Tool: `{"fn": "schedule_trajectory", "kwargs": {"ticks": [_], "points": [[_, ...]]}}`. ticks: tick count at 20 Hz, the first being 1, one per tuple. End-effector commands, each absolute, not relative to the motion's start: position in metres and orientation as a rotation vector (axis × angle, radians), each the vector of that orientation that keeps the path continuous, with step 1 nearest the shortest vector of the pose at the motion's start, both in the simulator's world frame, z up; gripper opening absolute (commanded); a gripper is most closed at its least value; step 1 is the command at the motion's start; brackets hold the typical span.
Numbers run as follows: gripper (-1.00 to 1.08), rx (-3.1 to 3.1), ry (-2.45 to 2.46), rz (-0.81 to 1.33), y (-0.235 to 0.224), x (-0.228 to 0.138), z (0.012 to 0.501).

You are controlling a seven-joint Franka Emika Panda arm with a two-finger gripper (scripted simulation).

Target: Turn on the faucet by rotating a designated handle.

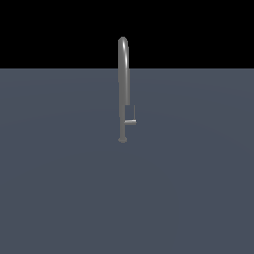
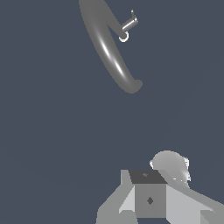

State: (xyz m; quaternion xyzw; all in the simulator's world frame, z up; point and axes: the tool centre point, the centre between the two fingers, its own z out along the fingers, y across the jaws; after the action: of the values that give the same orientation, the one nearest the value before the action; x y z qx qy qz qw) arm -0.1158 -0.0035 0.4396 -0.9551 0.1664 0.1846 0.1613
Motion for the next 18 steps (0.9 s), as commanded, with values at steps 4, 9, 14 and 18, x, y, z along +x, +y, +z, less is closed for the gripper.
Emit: {"fn": "schedule_trajectory", "kwargs": {"ticks": [4, 9, 14, 18], "points": [[-1.00, -2.615, 0.564, 0.624, -0.006, -0.085, 0.423], [-1.00, -2.506, 0.641, 0.708, -0.009, -0.058, 0.405], [-1.00, -2.389, 0.714, 0.790, -0.013, -0.032, 0.384], [-1.00, -2.289, 0.771, 0.854, -0.017, -0.013, 0.366]]}}
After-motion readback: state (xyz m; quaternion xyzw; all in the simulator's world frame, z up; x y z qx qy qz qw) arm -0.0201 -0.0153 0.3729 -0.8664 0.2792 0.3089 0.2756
